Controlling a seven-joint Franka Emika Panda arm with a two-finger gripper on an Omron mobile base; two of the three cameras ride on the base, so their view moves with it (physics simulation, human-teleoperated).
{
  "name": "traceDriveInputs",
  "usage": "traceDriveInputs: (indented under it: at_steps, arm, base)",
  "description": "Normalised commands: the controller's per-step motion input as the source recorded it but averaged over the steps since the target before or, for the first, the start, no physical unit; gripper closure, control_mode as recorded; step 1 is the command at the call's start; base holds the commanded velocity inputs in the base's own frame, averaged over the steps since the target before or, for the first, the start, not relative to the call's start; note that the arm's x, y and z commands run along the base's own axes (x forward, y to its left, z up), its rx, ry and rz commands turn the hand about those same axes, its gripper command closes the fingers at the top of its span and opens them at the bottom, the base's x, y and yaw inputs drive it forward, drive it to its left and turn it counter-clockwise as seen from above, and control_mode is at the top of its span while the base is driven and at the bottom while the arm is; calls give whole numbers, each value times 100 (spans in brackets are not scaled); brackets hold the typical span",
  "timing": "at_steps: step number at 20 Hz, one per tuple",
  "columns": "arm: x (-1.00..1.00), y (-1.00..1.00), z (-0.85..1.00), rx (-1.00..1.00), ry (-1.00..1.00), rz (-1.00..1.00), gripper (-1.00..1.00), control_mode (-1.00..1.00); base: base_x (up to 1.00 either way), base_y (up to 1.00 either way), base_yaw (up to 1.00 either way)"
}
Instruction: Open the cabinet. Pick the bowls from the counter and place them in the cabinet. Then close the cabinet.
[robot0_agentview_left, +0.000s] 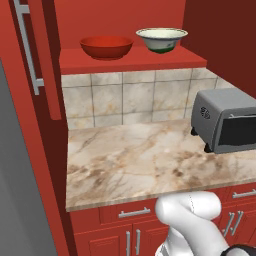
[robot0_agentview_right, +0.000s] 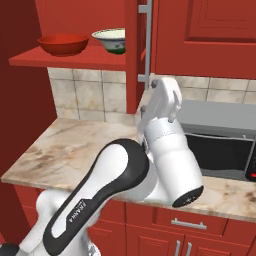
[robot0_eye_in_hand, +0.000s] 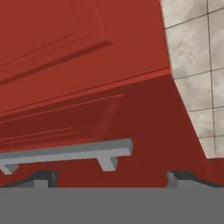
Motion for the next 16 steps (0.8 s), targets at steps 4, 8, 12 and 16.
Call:
traceDriveInputs:
  at_steps: [4, 8, 12, 16]
  arm:
    - [43, -1, 0, 0, -5, 4, -100, -100]
    - [51, -7, -12, 0, -4, 8, -100, -100]
    - [42, -2, -8, 0, -7, 7, -100, -100]
    - [7, 0, 4, 0, -11, 7, -100, -100]
  base:
    - [0, 0, 0]
    - [0, 0, 0]
    - [0, 0, 0]
    - [0, 0, 0]
